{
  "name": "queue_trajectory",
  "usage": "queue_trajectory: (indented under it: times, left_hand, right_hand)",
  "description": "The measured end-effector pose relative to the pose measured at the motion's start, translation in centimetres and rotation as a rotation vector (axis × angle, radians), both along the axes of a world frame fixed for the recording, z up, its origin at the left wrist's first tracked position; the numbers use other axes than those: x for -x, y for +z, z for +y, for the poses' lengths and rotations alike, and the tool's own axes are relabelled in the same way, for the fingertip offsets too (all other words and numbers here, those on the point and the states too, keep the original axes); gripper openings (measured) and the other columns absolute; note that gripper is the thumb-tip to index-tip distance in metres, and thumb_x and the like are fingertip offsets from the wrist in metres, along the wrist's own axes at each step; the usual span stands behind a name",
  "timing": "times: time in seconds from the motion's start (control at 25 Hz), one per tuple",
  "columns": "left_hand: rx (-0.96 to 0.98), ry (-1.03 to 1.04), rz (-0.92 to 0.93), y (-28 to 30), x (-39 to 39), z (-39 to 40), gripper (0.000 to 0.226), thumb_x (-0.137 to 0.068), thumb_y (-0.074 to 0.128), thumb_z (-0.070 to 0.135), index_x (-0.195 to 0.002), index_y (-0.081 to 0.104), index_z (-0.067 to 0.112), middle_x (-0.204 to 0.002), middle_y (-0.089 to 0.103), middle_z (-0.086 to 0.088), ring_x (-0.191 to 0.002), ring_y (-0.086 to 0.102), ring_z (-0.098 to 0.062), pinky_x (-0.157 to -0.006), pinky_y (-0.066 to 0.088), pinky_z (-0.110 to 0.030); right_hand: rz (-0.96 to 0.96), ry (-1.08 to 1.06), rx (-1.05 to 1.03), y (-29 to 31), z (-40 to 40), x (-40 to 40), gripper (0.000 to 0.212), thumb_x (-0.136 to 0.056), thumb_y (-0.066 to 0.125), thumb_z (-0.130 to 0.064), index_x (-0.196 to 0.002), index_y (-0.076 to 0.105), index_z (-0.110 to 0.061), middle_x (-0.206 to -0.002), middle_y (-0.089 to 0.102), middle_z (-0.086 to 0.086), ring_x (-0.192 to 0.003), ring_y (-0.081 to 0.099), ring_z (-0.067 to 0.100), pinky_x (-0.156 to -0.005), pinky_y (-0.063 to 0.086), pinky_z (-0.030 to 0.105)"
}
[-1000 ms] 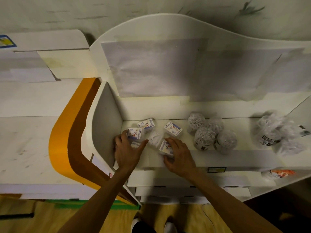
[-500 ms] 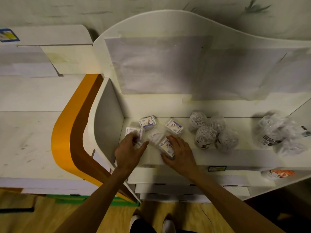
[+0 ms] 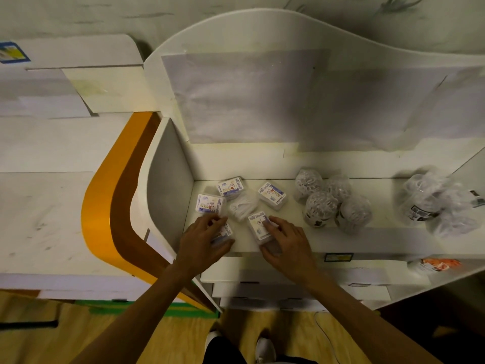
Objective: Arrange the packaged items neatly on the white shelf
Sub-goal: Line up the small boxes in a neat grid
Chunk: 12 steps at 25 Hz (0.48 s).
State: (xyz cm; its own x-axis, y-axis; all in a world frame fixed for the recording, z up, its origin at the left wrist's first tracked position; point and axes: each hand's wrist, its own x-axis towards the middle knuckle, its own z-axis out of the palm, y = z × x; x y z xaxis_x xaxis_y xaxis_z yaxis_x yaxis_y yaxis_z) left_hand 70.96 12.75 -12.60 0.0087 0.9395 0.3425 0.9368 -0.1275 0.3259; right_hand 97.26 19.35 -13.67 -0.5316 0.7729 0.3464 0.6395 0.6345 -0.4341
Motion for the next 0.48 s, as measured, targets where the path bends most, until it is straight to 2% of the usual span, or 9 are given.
queue_trajectory:
  times: [0.12,0.2,0.32,0.4,0.48]
  left_hand:
    - [0.012,-0.03,-0.038,0.5,0.0,0.2,0.061,-0.089,0.056,0.061,-0.136,0.058,0.023,-0.131,0.053,-0.002,-0.111,0.056,-0.018,-0.087,0.054,-0.033]
    - [0.02,-0.043,-0.067,0.7,0.1,0.4,0.061,-0.087,0.058,0.06,-0.137,0.057,0.025,-0.133,0.056,0.0,-0.118,0.054,-0.017,-0.094,0.049,-0.034]
    - [0.031,-0.031,-0.179,0.5,0.1,0.6,0.066,-0.082,0.07,0.055,-0.139,0.054,0.026,-0.137,0.057,0.005,-0.124,0.047,-0.005,-0.103,0.041,-0.031]
    - [0.026,-0.012,-0.25,0.1,-0.1,0.6,0.066,-0.08,0.072,0.054,-0.137,0.053,0.027,-0.133,0.059,0.005,-0.119,0.047,-0.001,-0.101,0.044,-0.03]
    - [0.024,-0.001,-0.313,-0.1,-0.3,0.4,0.068,-0.079,0.073,0.054,-0.137,0.051,0.027,-0.131,0.059,0.004,-0.115,0.052,-0.003,-0.095,0.047,-0.026]
  right_hand:
    - [-0.003,0.009,0.039,0.6,0.4,0.4,0.071,-0.084,0.067,-0.057,-0.142,0.05,-0.021,-0.143,0.048,0.001,-0.122,0.052,0.019,-0.1,0.047,0.038]
    - [-0.02,0.044,0.083,1.1,1.0,0.3,0.079,-0.082,0.066,-0.059,-0.148,0.042,-0.022,-0.152,0.041,0.001,-0.134,0.044,0.019,-0.108,0.041,0.036]
    - [-0.051,0.11,0.136,1.9,2.1,0.6,0.09,-0.083,0.065,-0.057,-0.157,0.027,-0.021,-0.162,0.028,0.0,-0.149,0.025,0.015,-0.119,0.027,0.033]
    - [-0.076,0.146,0.19,2.4,2.6,1.0,0.092,-0.083,0.066,-0.054,-0.158,0.023,-0.021,-0.162,0.029,0.0,-0.15,0.022,0.016,-0.121,0.026,0.04]
    - [-0.126,0.13,0.164,2.4,2.6,1.3,0.092,-0.082,0.065,-0.06,-0.156,0.028,-0.019,-0.158,0.035,0.003,-0.147,0.028,0.02,-0.12,0.028,0.044]
